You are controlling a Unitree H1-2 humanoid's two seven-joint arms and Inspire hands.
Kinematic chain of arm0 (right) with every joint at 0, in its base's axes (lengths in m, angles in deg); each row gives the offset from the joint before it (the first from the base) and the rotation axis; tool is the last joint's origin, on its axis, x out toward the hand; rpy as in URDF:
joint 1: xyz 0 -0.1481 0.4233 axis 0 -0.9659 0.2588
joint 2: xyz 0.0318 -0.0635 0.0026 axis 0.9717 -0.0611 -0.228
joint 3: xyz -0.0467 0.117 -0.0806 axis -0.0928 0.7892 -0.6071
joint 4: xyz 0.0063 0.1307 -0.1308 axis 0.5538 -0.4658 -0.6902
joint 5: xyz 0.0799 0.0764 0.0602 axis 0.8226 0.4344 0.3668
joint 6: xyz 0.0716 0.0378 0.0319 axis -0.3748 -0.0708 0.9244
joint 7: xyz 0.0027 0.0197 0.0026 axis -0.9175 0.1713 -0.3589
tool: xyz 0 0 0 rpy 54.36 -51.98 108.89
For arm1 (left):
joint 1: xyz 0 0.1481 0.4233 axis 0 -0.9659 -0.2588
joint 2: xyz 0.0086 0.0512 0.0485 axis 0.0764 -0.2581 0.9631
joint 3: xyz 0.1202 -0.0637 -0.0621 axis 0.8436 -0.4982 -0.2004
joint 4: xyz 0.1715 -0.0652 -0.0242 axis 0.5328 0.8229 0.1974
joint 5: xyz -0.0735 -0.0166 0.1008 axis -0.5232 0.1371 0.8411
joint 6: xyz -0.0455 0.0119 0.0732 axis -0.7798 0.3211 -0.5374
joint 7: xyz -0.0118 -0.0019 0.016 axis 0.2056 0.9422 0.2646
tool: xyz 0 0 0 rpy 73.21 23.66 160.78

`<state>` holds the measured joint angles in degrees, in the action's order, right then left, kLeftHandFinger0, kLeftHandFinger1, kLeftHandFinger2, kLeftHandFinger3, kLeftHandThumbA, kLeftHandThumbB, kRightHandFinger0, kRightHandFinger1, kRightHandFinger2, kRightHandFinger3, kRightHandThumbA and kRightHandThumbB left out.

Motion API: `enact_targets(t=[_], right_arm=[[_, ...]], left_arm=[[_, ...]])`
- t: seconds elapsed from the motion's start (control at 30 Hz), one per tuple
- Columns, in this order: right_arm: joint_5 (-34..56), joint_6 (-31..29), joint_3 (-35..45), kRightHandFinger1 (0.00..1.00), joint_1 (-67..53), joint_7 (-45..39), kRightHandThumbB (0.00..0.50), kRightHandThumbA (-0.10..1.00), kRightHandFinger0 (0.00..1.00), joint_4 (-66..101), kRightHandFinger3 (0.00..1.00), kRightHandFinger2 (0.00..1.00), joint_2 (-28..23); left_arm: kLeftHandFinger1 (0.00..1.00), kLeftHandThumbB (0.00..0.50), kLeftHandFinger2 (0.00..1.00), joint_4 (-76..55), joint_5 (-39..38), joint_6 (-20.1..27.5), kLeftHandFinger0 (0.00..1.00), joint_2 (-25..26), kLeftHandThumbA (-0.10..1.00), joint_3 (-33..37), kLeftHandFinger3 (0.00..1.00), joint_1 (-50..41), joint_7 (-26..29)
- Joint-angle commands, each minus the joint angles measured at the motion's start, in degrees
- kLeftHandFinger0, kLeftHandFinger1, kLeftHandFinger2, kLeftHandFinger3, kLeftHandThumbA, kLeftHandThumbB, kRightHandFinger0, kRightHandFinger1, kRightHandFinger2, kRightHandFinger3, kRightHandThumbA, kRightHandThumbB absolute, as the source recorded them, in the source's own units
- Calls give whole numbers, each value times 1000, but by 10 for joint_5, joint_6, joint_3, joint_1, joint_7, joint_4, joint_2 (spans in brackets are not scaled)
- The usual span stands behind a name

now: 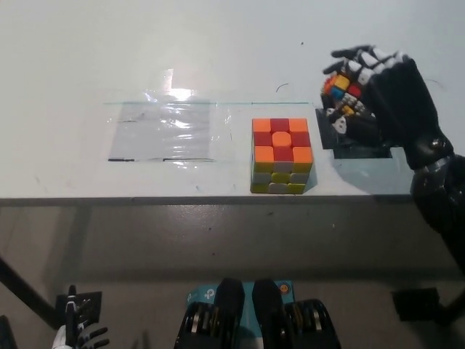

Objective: The robot uses its right hand to pick up the small cube kept on the middle on the desk and place it on the bigger cube kept next to it

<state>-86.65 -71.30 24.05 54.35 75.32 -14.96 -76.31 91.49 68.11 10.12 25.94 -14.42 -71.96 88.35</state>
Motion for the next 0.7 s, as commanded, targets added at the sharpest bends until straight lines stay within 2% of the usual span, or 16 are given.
enact_targets(t=[0.0, 0.1, 0.13, 0.27, 0.3, 0.37, 0.4, 0.43, 0.5, 0.53, 0.57, 0.67], right_arm=[[25, -3, 15, 315, 35, -54, 262, -100, 0, 63, 554, 678, 7], [25, 1, 15, 330, 36, -73, 287, -100, 0, 80, 592, 710, 18], [37, -4, 14, 297, 40, -81, 283, -100, 0, 88, 563, 689, 30], [37, -5, 17, 271, 37, -94, 286, -100, 0, 91, 522, 660, 41], [39, -6, 15, 251, 34, -100, 313, -100, 0, 94, 491, 640, 49], [43, -21, 15, 246, 32, -94, 304, -100, 0, 86, 489, 640, 55], [38, -31, 11, 249, 29, -83, 298, -100, 0, 77, 501, 639, 59], [33, -33, 9, 229, 27, -79, 291, -100, 0, 72, 482, 618, 61], [27, -34, 9, 196, 28, -77, 284, -100, 0, 67, 449, 585, 63], [25, -34, 9, 188, 25, -76, 287, -100, 0, 63, 445, 578, 64], [24, -37, 9, 164, 23, -73, 308, -100, 0, 58, 431, 564, 65], [24, -35, 11, 189, 15, -75, 324, -100, 0, 47, 445, 539, 64]], left_arm=[[704, 159, 827, -3, -1, 7, 660, 11, 1000, -2, 963, 1, 2], [688, 151, 817, 0, 2, 9, 627, 11, 1000, -3, 912, 4, 9], [699, 154, 834, 11, 11, 14, 630, 18, 1000, 9, 958, 6, -3], [719, 163, 853, 10, 6, 9, 660, 15, 1000, 6, 966, 7, 3], [704, 161, 834, 5, 5, 14, 654, 12, 1000, 3, 957, 4, 7], [734, 140, 863, -2, -8, 4, 685, 10, 1000, -5, 995, 8, -2], [733, 142, 873, 9, 2, 14, 679, 13, 1000, 2, 993, 10, 1], [701, 159, 840, 20, -2, 18, 648, 11, 1000, -5, 952, 15, 12], [694, 154, 837, 11, 1, 16, 633, 12, 1000, -2, 962, 13, 10], [735, 163, 877, 8, 4, 9, 675, 14, 1000, 3, 1000, 12, 2], [687, 164, 820, 7, 6, 7, 636, 12, 1000, 1, 962, 13, 13], [727, 170, 857, 0, 5, 0, 677, 13, 1000, 2, 997, 13, 9]])
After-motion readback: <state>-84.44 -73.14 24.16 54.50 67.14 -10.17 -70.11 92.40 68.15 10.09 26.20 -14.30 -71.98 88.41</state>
